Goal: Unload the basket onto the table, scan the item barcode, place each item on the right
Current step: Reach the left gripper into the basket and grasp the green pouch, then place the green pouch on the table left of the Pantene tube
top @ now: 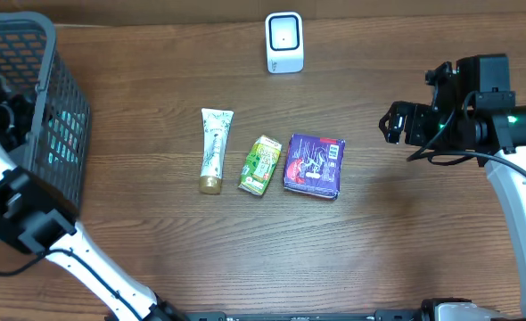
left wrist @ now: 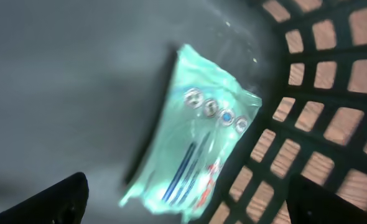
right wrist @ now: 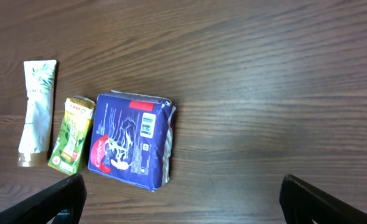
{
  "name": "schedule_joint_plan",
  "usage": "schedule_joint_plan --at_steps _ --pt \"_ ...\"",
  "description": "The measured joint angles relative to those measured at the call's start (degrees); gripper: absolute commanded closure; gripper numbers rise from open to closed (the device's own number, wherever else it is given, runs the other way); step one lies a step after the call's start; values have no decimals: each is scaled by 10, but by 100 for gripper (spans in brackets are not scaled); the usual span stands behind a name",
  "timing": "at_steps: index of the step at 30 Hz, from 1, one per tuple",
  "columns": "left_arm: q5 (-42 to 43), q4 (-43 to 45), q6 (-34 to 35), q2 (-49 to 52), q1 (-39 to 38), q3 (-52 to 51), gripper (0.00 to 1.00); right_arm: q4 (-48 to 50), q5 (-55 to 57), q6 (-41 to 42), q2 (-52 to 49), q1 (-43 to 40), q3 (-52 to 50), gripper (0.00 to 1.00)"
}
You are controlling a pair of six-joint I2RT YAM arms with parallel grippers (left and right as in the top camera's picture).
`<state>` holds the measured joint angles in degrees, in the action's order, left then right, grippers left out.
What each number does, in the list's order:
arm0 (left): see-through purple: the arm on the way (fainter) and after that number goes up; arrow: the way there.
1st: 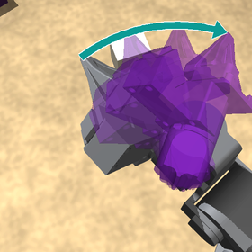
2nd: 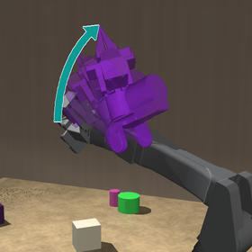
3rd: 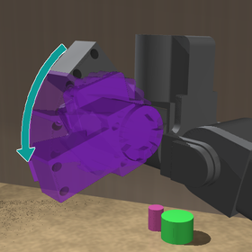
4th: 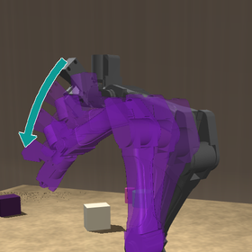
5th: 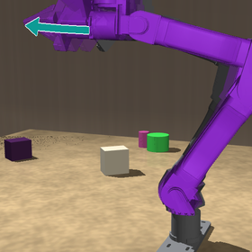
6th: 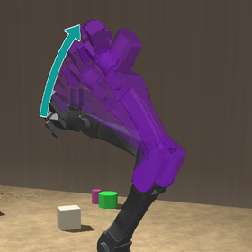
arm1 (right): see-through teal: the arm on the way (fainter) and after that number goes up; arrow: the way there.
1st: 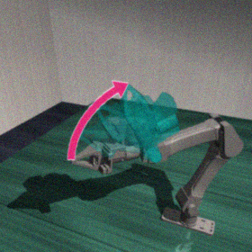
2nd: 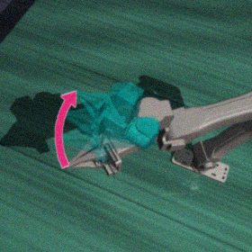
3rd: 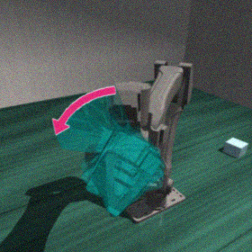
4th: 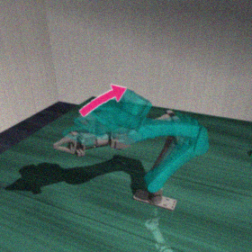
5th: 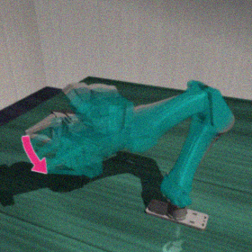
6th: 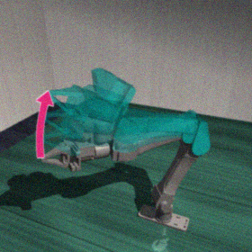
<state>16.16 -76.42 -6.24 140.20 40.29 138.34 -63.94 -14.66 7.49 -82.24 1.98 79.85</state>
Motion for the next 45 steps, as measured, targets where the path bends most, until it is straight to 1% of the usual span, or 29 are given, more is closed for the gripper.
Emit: schedule_joint_plan --at_steps 7,8,10,12,13,15,22,25,29,31,33,37,41,45 --pt "-16 7 -3 51 -24 0 14 -2 0 0 0 0 0 0" --pt "-19 3 -3 57 -24 0 16 -2 0 0 0 0 0 0" --pt "-27 -3 -2 70 -23 1 26 -2 0 0 0 0 0 0" --pt "-33 -12 2 71 -22 5 44 -2 0 0 0 0 0 0" --pt "-35 -17 2 74 -22 5 59 -2 0 0 0 0 0 0" --pt "-37 -22 0 75 -22 6 96 -2 0 0 0 0 0 0" --pt "-31 -36 1 77 -22 15 96 -2 0 0 0 0 0 0" --pt "-35 -81 1 83 -20 39 96 -2 0 0 0 0 0 0" --pt "-40 -156 1 97 -12 115 96 -2 0 0 0 0 0 0" --pt "-39 -198 1 96 -6 177 96 -1 -5 0 0 0 0 0" --pt "-37 -200 3 80 -2 219 96 1 -12 0 0 0 0 0" --pt "-35 -191 3 -10 1 253 96 4 -20 0 0 0 0 0" --pt "-29 -188 19 -151 1 272 96 5 -24 0 0 0 0 0" --pt "-7 -200 40 -266 -8 288 96 13 -25 0 0 0 0 0"
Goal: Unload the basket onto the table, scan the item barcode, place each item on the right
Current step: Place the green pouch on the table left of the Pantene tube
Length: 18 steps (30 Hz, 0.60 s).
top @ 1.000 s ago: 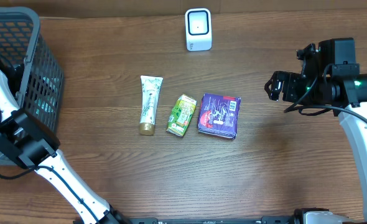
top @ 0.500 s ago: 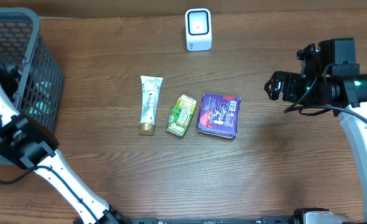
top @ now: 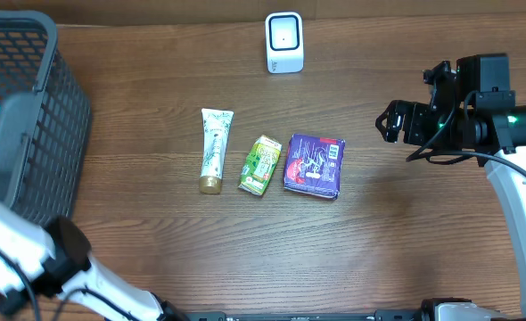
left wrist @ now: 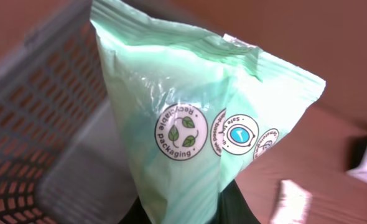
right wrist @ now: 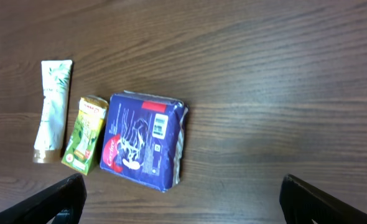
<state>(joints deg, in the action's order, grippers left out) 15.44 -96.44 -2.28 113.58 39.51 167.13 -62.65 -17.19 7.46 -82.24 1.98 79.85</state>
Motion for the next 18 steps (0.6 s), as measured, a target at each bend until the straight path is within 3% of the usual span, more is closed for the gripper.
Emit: schedule_joint_plan --at_steps 3,8,13,18 --pt "42 -1 9 -54 -35 7 96 11 0 0 0 0 0 0" --pt "85 -2 13 -52 -194 -15 96 16 0 0 0 0 0 0" --pt "12 3 27 -43 -368 -169 96 16 2 0 0 0 0 0" --pt "-47 74 57 -38 -455 -395 95 15 24 0 0 0 0 0"
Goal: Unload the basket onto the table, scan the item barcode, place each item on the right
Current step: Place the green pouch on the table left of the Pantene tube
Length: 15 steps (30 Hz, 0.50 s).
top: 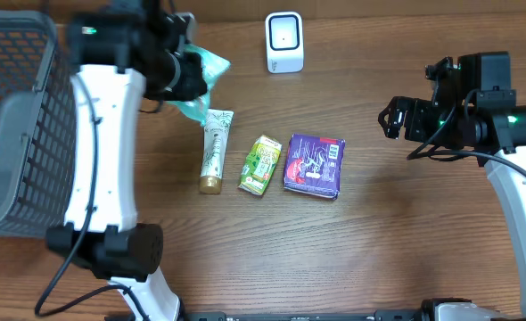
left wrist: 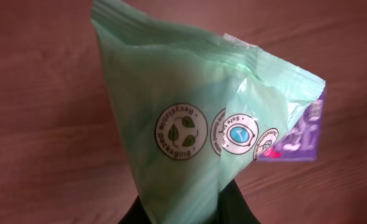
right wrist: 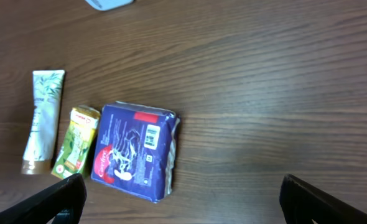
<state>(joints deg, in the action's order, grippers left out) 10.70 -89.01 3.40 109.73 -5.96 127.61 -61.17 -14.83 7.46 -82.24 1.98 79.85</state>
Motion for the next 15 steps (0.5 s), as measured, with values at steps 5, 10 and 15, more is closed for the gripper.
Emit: schedule_joint_plan --at_steps 5,10,15 --pt "-36 116 52 6 -10 -211 96 -4 16 0 0 0 0 0" --pt "-89 231 88 6 -9 -348 96 -6 32 0 0 0 0 0" --pt "-144 326 113 7 3 -439 96 -11 40 0 -16 0 0 0"
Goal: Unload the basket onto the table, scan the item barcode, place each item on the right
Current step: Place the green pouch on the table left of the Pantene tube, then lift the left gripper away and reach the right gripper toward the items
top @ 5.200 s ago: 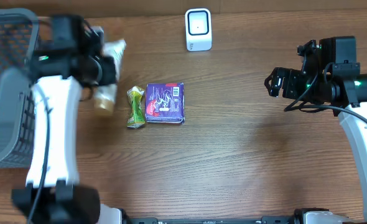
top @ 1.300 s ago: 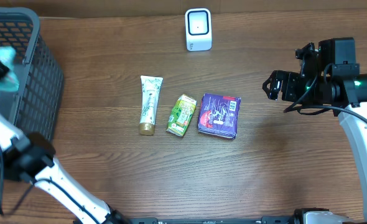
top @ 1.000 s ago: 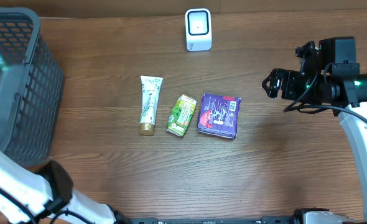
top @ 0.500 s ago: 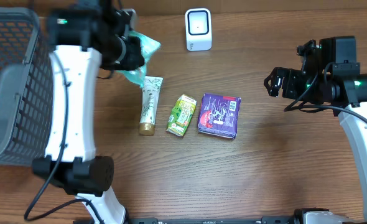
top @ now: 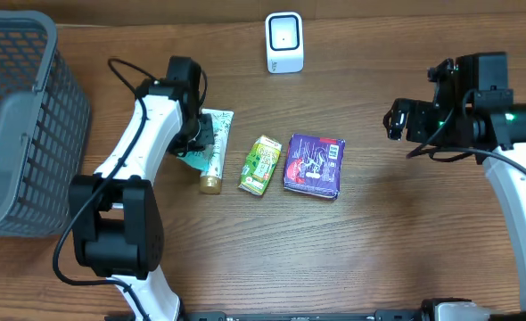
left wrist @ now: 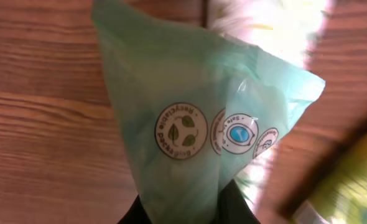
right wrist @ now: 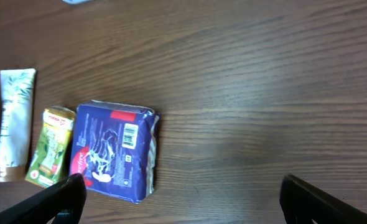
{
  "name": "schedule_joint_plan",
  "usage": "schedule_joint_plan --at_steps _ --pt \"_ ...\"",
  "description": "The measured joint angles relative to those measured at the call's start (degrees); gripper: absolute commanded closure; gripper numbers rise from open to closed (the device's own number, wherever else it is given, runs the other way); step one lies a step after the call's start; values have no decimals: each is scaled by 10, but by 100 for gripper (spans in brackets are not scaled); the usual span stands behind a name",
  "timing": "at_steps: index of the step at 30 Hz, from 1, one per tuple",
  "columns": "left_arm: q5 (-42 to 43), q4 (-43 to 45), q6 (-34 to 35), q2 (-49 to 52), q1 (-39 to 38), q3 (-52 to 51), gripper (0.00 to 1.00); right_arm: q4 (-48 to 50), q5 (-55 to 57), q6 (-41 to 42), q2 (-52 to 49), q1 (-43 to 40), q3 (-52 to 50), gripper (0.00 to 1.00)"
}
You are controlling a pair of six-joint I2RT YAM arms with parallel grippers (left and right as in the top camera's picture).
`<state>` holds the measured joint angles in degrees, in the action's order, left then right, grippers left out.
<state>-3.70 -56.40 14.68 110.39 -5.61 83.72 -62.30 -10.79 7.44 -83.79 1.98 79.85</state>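
Observation:
A pale green plastic packet (left wrist: 190, 124) with round recycling marks fills the left wrist view, and my left gripper (left wrist: 183, 208) is shut on its lower end. From overhead, the left gripper (top: 196, 134) holds the packet (top: 193, 154) low over the table against the white tube (top: 214, 147). The white scanner (top: 283, 42) stands at the back middle. Over the right side my right gripper (top: 404, 120) hangs open with nothing between its fingers (right wrist: 65, 199).
A green drink pouch (top: 261, 165) and a purple pack (top: 314, 165), its barcode facing up (right wrist: 129, 134), lie in a row right of the tube (right wrist: 9, 124). A grey mesh basket (top: 22, 116) fills the far left.
My left gripper with the green packet was high near the table's back, left of the scanner. Now it is lower and nearer, beside the tube. The right arm has barely shifted.
My left gripper was open inside the basket above the green packet. Then it was shut on the packet, held up over the basket. Later it held it over the table left of the scanner, and now down beside the tube. The right gripper stayed open at the right.

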Motion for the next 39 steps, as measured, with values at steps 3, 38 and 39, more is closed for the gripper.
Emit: schedule_joint_plan --at_steps 3,38,39 --pt "-13 32 7 0 16 -45 96 -2 3 0 -17 0 0 0" --pt "138 -210 -66 -9 24 445 0 19 -163 25 -32 140 -32 67" --pt "140 -212 -66 -9 24 447 0 45 -163 36 -32 169 -49 65"
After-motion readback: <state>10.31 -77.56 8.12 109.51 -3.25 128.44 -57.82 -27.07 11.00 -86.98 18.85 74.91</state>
